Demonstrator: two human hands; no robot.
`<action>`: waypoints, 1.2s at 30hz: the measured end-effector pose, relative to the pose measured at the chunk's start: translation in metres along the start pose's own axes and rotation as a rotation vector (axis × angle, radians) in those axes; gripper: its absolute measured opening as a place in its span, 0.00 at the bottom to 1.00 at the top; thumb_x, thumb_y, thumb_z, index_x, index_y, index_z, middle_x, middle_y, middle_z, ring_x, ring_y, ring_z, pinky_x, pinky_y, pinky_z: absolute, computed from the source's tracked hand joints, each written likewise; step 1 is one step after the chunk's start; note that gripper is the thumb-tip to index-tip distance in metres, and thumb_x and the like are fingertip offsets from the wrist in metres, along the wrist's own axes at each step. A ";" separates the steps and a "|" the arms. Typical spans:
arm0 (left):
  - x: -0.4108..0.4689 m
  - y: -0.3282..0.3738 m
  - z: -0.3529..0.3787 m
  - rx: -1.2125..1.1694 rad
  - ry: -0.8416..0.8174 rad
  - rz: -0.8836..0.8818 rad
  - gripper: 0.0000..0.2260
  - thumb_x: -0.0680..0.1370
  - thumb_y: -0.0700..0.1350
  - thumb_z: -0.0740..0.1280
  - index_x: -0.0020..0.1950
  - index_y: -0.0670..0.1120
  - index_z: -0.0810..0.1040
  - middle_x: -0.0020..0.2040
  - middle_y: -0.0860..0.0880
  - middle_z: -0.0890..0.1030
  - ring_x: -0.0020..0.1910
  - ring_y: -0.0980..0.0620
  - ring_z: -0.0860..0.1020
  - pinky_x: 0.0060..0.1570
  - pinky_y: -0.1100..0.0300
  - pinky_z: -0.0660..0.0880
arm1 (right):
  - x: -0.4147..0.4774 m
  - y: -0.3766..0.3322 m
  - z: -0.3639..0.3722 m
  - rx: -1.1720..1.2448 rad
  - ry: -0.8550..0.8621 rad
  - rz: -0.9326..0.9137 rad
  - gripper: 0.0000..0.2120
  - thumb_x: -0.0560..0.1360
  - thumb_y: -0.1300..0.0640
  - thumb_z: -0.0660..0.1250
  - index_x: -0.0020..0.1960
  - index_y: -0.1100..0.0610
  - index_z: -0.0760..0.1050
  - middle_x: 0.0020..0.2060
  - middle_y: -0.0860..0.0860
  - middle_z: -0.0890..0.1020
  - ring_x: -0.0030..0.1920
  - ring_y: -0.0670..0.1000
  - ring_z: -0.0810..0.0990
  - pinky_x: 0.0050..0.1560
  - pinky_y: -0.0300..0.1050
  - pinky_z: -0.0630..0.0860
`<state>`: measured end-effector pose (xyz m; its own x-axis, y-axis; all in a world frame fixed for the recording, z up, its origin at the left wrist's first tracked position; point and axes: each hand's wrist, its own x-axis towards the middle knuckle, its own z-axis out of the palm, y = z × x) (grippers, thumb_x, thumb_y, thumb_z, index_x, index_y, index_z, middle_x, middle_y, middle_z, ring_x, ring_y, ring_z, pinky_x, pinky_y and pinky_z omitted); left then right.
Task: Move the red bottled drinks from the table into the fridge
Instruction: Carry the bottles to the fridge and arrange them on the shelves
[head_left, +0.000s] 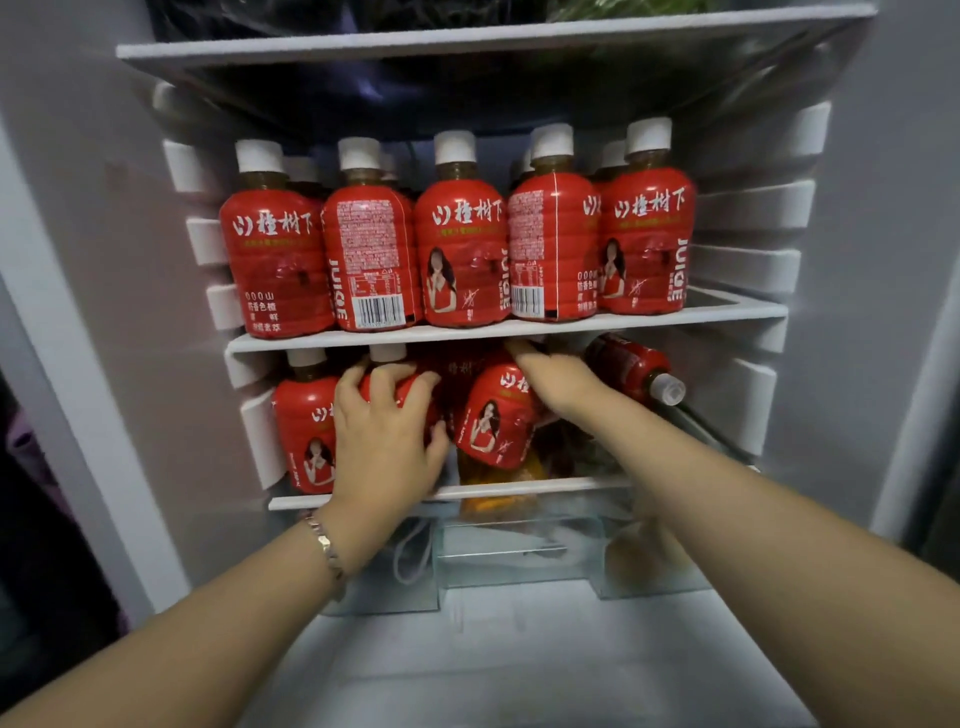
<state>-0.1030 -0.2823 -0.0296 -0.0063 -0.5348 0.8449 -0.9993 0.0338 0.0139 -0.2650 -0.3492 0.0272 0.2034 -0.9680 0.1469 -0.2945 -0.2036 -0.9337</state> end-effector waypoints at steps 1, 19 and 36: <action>0.001 0.000 0.000 0.006 0.007 -0.002 0.21 0.64 0.43 0.76 0.56 0.42 0.79 0.54 0.40 0.75 0.54 0.31 0.70 0.53 0.38 0.72 | 0.002 -0.003 0.001 -0.043 -0.027 -0.026 0.27 0.77 0.41 0.59 0.70 0.56 0.67 0.68 0.58 0.71 0.67 0.59 0.70 0.67 0.56 0.68; 0.002 0.020 -0.001 0.057 0.145 0.084 0.21 0.72 0.51 0.62 0.61 0.41 0.76 0.55 0.39 0.74 0.61 0.41 0.64 0.62 0.46 0.58 | -0.004 0.041 0.027 -0.060 -0.333 -0.168 0.36 0.77 0.47 0.62 0.76 0.49 0.43 0.70 0.55 0.64 0.67 0.54 0.69 0.69 0.54 0.67; 0.034 0.011 0.000 0.339 0.088 0.455 0.15 0.74 0.53 0.63 0.50 0.44 0.82 0.38 0.40 0.77 0.36 0.42 0.77 0.40 0.53 0.65 | 0.102 0.080 -0.012 -0.858 -0.073 -0.025 0.38 0.79 0.52 0.59 0.77 0.56 0.36 0.76 0.57 0.39 0.76 0.58 0.39 0.75 0.58 0.50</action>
<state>-0.1140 -0.2998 -0.0007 -0.4499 -0.4568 0.7674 -0.8525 -0.0365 -0.5215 -0.2788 -0.4658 -0.0288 0.2701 -0.9559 0.1156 -0.8871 -0.2937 -0.3560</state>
